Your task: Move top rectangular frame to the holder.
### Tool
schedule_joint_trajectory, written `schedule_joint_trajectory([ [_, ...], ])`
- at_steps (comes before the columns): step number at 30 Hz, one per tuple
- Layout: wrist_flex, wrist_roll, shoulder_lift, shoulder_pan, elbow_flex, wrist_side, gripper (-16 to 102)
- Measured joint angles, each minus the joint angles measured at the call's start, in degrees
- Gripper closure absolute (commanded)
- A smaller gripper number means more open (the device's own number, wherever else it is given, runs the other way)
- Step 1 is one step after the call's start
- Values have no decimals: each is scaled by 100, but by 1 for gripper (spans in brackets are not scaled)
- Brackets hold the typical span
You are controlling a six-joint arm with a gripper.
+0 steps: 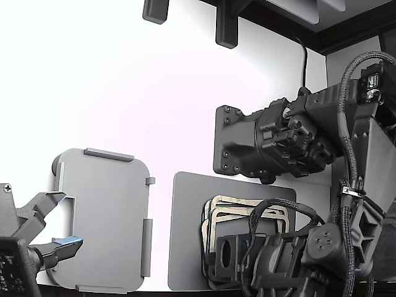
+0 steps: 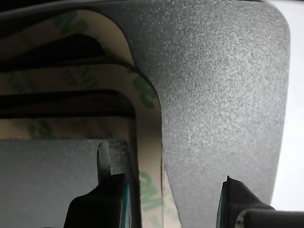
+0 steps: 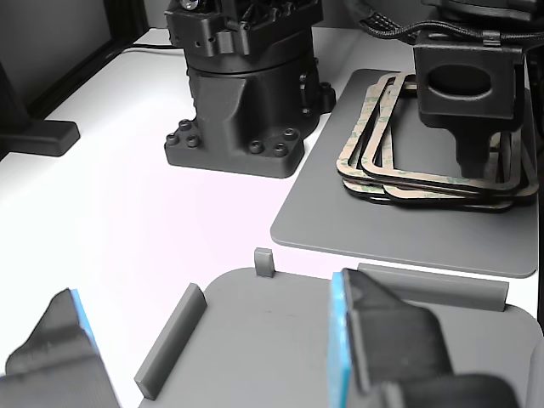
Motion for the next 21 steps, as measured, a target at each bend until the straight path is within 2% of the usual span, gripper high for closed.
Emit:
schedule_joint_trajectory([
  [9, -53, 237, -79, 18, 88, 0, 16],
  [21, -211, 325, -79, 26, 229, 44, 34],
])
